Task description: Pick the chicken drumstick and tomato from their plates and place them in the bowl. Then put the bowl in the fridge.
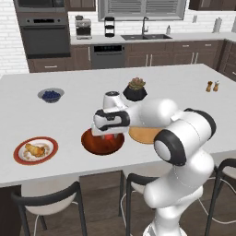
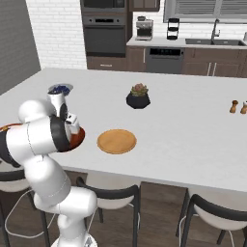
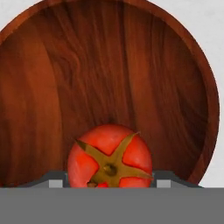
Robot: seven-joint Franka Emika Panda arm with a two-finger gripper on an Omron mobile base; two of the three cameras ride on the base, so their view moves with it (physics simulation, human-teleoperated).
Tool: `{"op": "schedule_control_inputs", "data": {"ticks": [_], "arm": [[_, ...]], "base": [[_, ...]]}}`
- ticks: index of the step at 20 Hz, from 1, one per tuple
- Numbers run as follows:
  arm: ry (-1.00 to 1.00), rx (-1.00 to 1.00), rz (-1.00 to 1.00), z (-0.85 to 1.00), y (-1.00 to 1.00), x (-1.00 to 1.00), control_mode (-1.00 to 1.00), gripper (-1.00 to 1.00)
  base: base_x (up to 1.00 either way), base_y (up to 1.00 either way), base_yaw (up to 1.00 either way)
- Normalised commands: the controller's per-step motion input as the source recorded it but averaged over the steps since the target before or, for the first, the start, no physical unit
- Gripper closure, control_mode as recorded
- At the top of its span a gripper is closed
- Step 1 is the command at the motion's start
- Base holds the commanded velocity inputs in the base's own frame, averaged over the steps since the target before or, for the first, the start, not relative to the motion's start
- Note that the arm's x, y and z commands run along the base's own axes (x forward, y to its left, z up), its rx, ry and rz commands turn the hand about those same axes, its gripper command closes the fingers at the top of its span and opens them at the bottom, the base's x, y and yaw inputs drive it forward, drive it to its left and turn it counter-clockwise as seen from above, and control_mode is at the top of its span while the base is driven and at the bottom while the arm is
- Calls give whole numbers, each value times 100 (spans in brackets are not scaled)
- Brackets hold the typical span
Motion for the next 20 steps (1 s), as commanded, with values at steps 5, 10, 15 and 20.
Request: {"op": "schedule_control_inputs", "data": {"ticks": [5, 10, 15, 20], "arm": [[-9, 0, -4, -46, 0, 0, -100, 100], [-3, 0, 0, -11, 4, 0, -100, 100], [0, 0, 0, 0, 0, 0, -100, -100], [0, 0, 0, 17, 0, -1, -100, -100]], "base": [[0, 0, 0], [0, 0, 0], [0, 0, 0], [0, 0, 0]]}}
